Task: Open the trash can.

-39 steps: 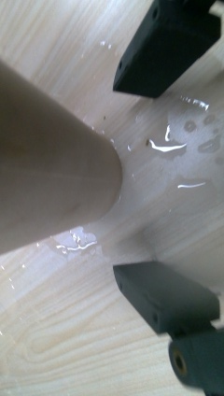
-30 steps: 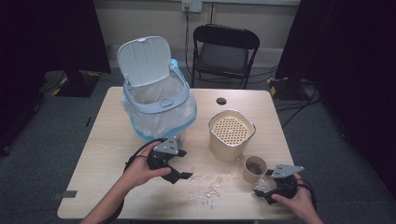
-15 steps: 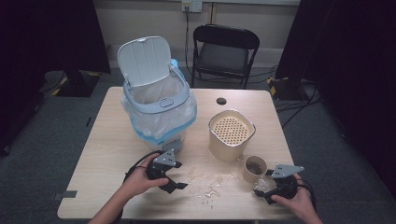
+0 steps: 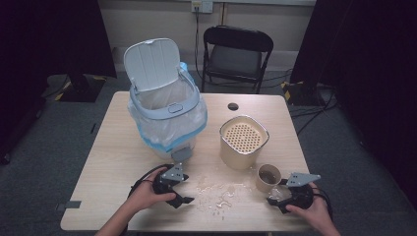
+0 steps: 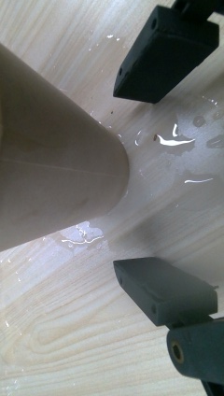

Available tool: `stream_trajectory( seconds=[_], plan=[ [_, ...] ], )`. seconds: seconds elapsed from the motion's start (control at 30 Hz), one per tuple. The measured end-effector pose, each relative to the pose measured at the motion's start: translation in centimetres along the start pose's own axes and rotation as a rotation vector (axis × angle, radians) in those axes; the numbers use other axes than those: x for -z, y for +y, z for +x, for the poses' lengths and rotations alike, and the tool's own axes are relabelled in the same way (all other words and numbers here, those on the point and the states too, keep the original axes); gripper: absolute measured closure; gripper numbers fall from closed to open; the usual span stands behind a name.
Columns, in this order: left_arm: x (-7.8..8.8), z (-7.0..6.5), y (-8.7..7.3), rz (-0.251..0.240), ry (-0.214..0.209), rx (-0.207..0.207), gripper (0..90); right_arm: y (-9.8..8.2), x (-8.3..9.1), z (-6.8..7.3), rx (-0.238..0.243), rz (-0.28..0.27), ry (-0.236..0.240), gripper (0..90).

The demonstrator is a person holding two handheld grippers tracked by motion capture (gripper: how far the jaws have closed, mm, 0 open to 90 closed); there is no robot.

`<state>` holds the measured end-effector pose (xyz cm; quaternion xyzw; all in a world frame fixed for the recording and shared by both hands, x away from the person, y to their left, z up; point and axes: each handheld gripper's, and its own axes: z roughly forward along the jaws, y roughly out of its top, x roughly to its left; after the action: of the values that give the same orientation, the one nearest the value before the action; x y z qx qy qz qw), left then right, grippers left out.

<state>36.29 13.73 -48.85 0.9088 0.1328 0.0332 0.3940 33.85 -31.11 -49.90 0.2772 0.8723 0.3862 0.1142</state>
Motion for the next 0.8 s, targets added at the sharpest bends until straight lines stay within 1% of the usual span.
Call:
stream_trajectory(
  seconds=[0.03,0.1,0.13,0.2,0.23,0.27,0.3,0.37,0.47,0.5,0.6,0.73,0.8],
  plan=[
    [0.0,0.0,-0.1,0.013,0.001,-0.007,16.9,0.0,0.0,0.0,0.001,0.000,0.001,13.9],
    [-0.1,0.0,-0.2,0.015,0.008,-0.010,16.9,0.0,0.0,-0.1,-0.004,-0.004,0.001,13.9],
    [-0.2,0.1,-0.5,0.023,0.013,-0.033,16.9,0.0,0.0,-0.1,-0.004,-0.009,0.003,13.9],
    [-0.2,0.1,-0.6,0.027,0.013,-0.034,16.9,0.1,0.1,-0.2,-0.004,-0.011,0.004,13.9],
    [-0.2,0.1,-0.7,0.036,0.019,-0.042,16.9,0.1,0.1,-0.2,-0.005,-0.014,0.001,13.9],
    [-0.3,0.1,-0.8,0.023,0.016,-0.036,16.1,0.2,0.2,-0.3,-0.002,-0.020,0.000,13.9],
    [-0.3,0.1,-0.8,0.021,0.017,-0.031,16.1,0.3,0.3,-0.3,-0.001,-0.027,0.002,13.9],
    [-0.2,0.2,-0.9,0.015,0.019,-0.037,16.0,0.5,0.5,-0.3,0.002,-0.037,-0.003,13.9],
    [-0.2,0.2,-1.1,0.004,0.016,-0.031,15.1,0.6,0.6,-0.4,-0.002,-0.051,-0.001,13.9],
    [-0.2,0.2,-1.2,-0.001,0.014,-0.034,15.0,0.7,0.6,-0.5,-0.003,-0.066,0.002,13.9],
    [-0.3,0.2,-1.4,-0.024,0.011,-0.031,14.8,0.9,0.7,-0.5,-0.007,-0.081,0.003,13.9],
    [-0.2,0.3,-1.5,-0.029,0.009,-0.031,14.6,1.1,0.6,-0.6,-0.012,-0.097,0.011,13.9],
    [-0.2,0.3,-1.5,-0.030,0.009,-0.031,14.6,1.2,0.6,-0.5,-0.006,-0.101,0.014,13.9]
  ],
)
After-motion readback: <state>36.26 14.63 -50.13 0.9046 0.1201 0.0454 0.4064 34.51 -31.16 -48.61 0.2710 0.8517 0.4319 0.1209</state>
